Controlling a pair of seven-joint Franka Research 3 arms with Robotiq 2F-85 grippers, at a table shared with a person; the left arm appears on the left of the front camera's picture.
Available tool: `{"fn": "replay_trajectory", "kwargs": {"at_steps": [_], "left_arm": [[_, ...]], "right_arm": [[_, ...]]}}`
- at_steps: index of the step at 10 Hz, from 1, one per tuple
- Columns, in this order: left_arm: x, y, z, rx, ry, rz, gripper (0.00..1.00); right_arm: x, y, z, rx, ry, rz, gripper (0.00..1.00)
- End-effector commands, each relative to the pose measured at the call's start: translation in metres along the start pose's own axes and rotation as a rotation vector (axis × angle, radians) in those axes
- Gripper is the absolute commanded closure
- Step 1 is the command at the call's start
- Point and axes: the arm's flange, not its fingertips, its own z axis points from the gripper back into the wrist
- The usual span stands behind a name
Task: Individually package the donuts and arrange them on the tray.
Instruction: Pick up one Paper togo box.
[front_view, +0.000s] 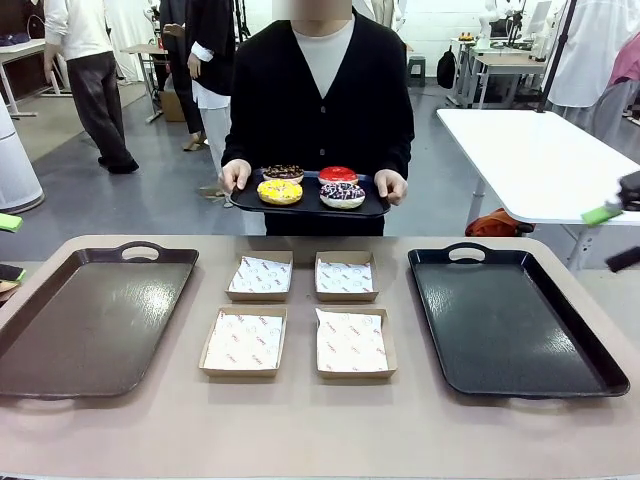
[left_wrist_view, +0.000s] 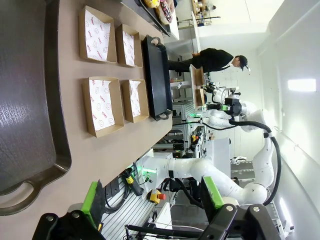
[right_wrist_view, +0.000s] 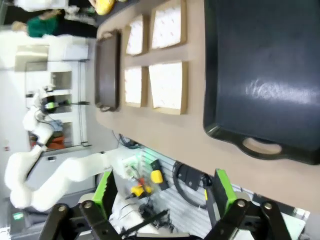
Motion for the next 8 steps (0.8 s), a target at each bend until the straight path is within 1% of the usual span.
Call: {"fn": "replay_trajectory", "kwargs": {"at_steps": [1, 2, 4, 6, 8], "left_arm": [[-0.001, 0.000, 0.001, -0.014, -0.008, -0.004, 0.00], [-0.001, 0.000, 0.001, -0.014, -0.008, -0.004, 0.00], [-0.001, 0.000, 0.001, -0.014, -0.008, -0.004, 0.00], [-0.001, 0.000, 0.001, -0.014, -0.008, -0.004, 0.00], [-0.001, 0.000, 0.001, -0.014, -0.008, -0.004, 0.00]], "right_arm": [[0.035, 0.027, -0.036, -0.148, -0.007, -0.017, 0.00], [0.058, 0.045, -0.058, -0.218, -0.050, -0.002, 0.00], [0.089, 0.075, -0.096, -0.325, -0.098, 0.099, 0.00], [0.112, 0.100, -0.139, -0.444, -0.089, 0.174, 0.00], [0.118, 0.119, -0.177, -0.582, -0.057, 0.196, 0.00]]}}
